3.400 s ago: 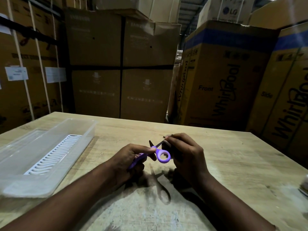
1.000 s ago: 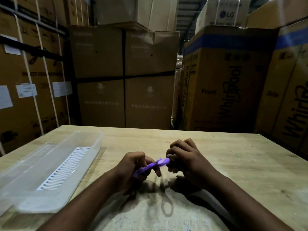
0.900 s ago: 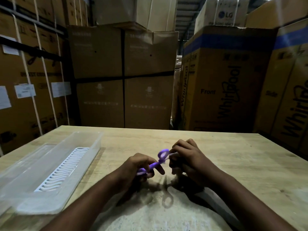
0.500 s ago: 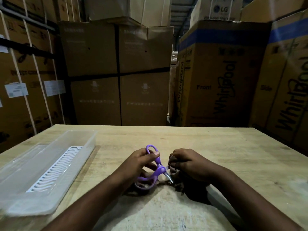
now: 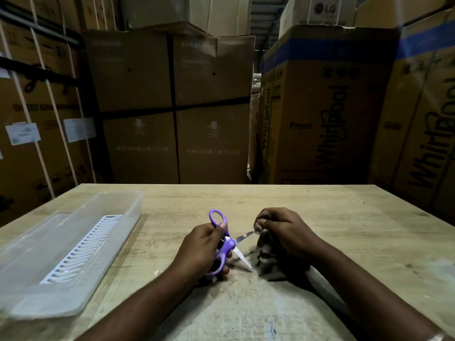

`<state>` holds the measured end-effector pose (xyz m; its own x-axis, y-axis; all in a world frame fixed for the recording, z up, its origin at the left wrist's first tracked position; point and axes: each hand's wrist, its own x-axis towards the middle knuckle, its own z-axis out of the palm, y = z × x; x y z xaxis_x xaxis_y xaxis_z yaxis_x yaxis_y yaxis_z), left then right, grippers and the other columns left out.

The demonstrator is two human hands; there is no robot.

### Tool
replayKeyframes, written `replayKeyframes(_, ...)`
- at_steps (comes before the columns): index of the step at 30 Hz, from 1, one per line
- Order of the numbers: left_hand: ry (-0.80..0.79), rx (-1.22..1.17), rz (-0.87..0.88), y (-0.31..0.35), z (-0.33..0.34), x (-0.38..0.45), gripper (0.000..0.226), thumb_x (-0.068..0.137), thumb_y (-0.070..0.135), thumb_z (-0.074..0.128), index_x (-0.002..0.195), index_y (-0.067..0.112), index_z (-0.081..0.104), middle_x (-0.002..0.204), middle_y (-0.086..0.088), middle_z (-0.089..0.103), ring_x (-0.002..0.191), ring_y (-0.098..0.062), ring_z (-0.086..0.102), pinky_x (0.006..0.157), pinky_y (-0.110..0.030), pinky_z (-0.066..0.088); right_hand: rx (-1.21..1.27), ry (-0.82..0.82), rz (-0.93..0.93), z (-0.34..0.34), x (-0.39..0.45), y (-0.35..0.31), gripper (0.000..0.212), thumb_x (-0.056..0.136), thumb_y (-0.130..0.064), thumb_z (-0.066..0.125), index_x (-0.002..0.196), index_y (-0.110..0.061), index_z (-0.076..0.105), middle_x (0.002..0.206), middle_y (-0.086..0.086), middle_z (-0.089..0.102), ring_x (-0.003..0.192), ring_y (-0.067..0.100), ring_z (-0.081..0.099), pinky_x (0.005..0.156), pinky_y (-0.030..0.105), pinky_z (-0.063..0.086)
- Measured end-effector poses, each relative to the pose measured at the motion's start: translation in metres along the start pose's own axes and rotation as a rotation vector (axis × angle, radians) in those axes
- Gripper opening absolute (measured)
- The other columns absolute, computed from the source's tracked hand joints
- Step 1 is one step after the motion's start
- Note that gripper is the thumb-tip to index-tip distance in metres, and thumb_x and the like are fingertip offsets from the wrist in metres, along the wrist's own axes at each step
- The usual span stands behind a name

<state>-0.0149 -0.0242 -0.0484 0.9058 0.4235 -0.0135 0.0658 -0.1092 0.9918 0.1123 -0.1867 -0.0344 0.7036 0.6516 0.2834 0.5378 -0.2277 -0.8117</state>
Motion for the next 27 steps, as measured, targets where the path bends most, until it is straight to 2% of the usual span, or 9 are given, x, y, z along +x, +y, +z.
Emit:
replayKeyframes(3, 0.062, -0.018, -0.021, -0.001, -0.001, 0.001, 0.037, 0.103, 0.033, 0.048, 0.087, 0.002, 0.061, 0.061, -0.010, 0.067, 0.041, -0.026, 0.058, 0.042, -0.027, 0.045, -0.036, 0.171, 0.046, -0.007, 0.000, 0.008, 0.024, 0.092, -0.010, 0.060, 0.072, -0.019, 0.070, 0.073, -0.005, 0.073, 0.075, 0.010, 0.067, 0.073, 0.029, 0.046)
replayKeyframes(8, 0.114, 0.082, -0.018, -0.003, 0.000, 0.001, 0.031, 0.103, 0.031, 0.045, 0.088, 0.008, 0.062, 0.057, -0.008, 0.067, 0.043, -0.027, 0.063, 0.038, -0.023, 0.042, -0.219, 0.347, 0.019, 0.000, -0.006, -0.001, 0.004, 0.081, -0.020, 0.076, 0.085, -0.021, 0.075, 0.081, -0.008, 0.073, 0.079, 0.000, 0.065, 0.069, 0.020, 0.051)
replayKeyframes(11, 0.119, 0.128, -0.044, -0.003, 0.001, 0.003, 0.030, 0.104, 0.030, 0.044, 0.089, 0.009, 0.061, 0.070, -0.019, 0.073, 0.045, -0.028, 0.066, 0.038, -0.023, 0.043, -0.251, 0.261, -0.101, 0.012, -0.009, -0.006, 0.010, 0.078, -0.011, 0.078, 0.083, -0.019, 0.077, 0.080, -0.008, 0.074, 0.074, -0.003, 0.068, 0.065, 0.007, 0.047)
replayKeyframes(12, 0.116, 0.126, -0.060, -0.003, 0.001, 0.005, 0.030, 0.104, 0.030, 0.044, 0.089, 0.009, 0.061, 0.077, -0.023, 0.074, 0.046, -0.029, 0.066, 0.038, -0.024, 0.044, -0.315, 0.223, -0.157, 0.015, -0.009, -0.006, 0.012, 0.078, -0.008, 0.076, 0.084, -0.018, 0.078, 0.081, -0.006, 0.073, 0.075, 0.001, 0.068, 0.065, 0.010, 0.049)
replayKeyframes(15, 0.092, 0.100, -0.088, -0.003, 0.002, 0.007, 0.032, 0.104, 0.029, 0.044, 0.090, 0.006, 0.061, 0.082, -0.029, 0.073, 0.046, -0.030, 0.065, 0.036, -0.021, 0.042, -0.632, 0.145, -0.276, 0.020, -0.006, -0.007, 0.020, 0.079, -0.014, 0.072, 0.094, -0.026, 0.075, 0.094, -0.004, 0.066, 0.081, 0.017, 0.064, 0.065, 0.036, 0.056)
replayKeyframes(17, 0.085, 0.086, -0.099, -0.003, 0.002, 0.008, 0.033, 0.104, 0.028, 0.043, 0.092, 0.002, 0.061, 0.078, -0.030, 0.071, 0.045, -0.030, 0.063, 0.034, -0.018, 0.039, -0.733, 0.104, -0.261, 0.022, -0.003, -0.010, 0.022, 0.081, -0.022, 0.070, 0.100, -0.034, 0.069, 0.099, -0.006, 0.064, 0.083, 0.020, 0.062, 0.063, 0.039, 0.055)
replayKeyframes(19, 0.078, 0.091, -0.110, -0.004, 0.002, 0.008, 0.035, 0.104, 0.027, 0.043, 0.092, 0.000, 0.062, 0.070, -0.024, 0.069, 0.046, -0.031, 0.063, 0.034, -0.017, 0.038, -0.667, 0.055, -0.266, 0.025, -0.003, -0.010, 0.023, 0.080, -0.021, 0.071, 0.099, -0.033, 0.070, 0.095, -0.004, 0.067, 0.082, 0.021, 0.064, 0.066, 0.037, 0.055)
replayKeyframes(24, 0.070, 0.070, -0.165, -0.001, 0.000, 0.008, 0.041, 0.102, 0.024, 0.045, 0.081, -0.005, 0.066, 0.055, -0.016, 0.065, 0.039, -0.026, 0.063, 0.037, -0.019, 0.041, -0.520, -0.010, -0.334, 0.029, -0.006, -0.008, 0.021, 0.074, -0.004, 0.072, 0.092, -0.014, 0.078, 0.088, 0.003, 0.074, 0.079, 0.016, 0.068, 0.070, 0.027, 0.055)
replayKeyframes(27, 0.043, 0.011, -0.219, 0.000, 0.000, 0.008, 0.038, 0.103, 0.021, 0.046, 0.094, -0.012, 0.064, 0.047, -0.012, 0.062, 0.031, -0.022, 0.058, 0.031, -0.014, 0.037, -0.556, -0.064, -0.335, 0.028, -0.006, -0.007, 0.022, 0.075, -0.006, 0.074, 0.095, -0.013, 0.079, 0.092, 0.001, 0.073, 0.082, 0.013, 0.067, 0.071, 0.023, 0.055)
